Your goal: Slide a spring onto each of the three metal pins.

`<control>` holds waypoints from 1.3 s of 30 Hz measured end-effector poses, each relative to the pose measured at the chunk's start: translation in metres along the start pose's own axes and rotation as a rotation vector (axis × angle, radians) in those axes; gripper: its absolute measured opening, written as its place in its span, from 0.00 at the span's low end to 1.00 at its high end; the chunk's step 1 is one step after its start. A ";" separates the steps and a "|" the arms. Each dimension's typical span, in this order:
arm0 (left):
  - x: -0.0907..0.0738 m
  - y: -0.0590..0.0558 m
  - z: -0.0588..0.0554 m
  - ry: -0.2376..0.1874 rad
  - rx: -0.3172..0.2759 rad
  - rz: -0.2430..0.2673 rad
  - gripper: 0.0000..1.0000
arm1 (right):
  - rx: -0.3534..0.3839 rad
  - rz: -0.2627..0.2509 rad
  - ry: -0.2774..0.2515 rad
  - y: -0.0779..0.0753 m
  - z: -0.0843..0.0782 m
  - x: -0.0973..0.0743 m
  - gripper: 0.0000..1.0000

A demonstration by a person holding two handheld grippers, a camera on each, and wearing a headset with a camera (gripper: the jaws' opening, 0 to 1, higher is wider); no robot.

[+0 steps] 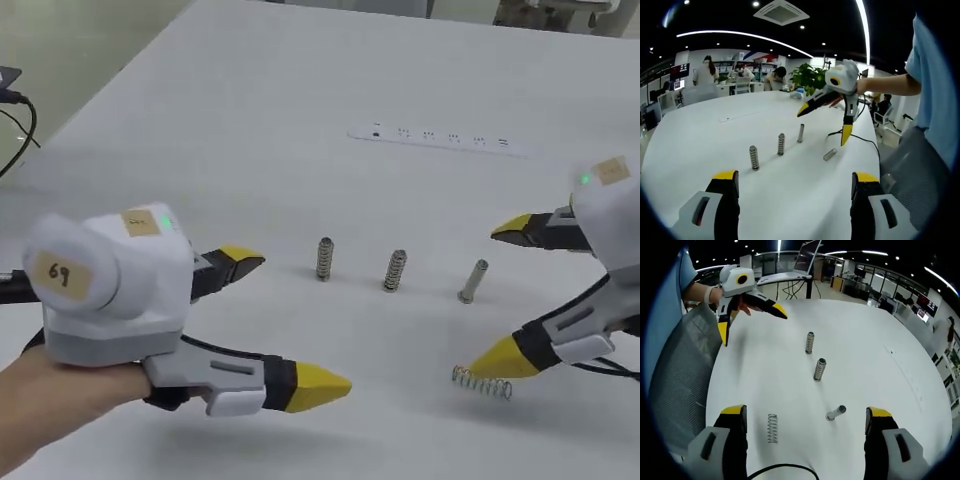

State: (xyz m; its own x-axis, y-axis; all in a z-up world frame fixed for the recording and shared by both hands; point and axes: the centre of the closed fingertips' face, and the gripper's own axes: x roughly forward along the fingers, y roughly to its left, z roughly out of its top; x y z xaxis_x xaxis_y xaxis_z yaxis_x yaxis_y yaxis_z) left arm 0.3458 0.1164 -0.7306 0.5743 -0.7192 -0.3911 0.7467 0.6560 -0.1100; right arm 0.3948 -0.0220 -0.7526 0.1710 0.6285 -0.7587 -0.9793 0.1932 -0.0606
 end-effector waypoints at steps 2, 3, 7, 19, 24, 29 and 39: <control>0.002 -0.001 0.001 0.003 0.005 -0.007 0.91 | 0.008 -0.010 -0.002 0.000 -0.003 -0.004 0.97; 0.003 -0.001 0.001 0.003 0.009 -0.010 0.91 | 0.016 -0.018 -0.005 0.000 -0.005 -0.006 0.97; 0.007 -0.003 0.003 0.001 0.010 -0.019 0.90 | 0.033 -0.025 -0.009 0.004 -0.011 -0.012 0.97; 0.018 -0.013 0.004 0.013 0.028 -0.058 0.90 | 0.096 -0.065 -0.039 0.016 -0.025 -0.030 0.96; 0.022 -0.018 0.002 0.019 0.035 -0.083 0.90 | 0.129 -0.085 -0.041 0.023 -0.035 -0.035 0.95; 0.026 -0.021 0.001 0.027 0.042 -0.100 0.90 | 0.164 -0.093 -0.047 0.031 -0.042 -0.038 0.95; 0.036 -0.030 0.003 0.042 0.073 -0.149 0.86 | 0.207 -0.123 -0.068 0.033 -0.045 -0.047 0.95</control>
State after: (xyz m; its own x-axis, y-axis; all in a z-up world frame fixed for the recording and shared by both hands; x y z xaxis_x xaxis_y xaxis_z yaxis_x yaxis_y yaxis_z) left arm 0.3451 0.0698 -0.7392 0.4418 -0.7964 -0.4130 0.8459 0.5232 -0.1040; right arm 0.3498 -0.0796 -0.7480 0.3013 0.6387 -0.7080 -0.9087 0.4174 -0.0101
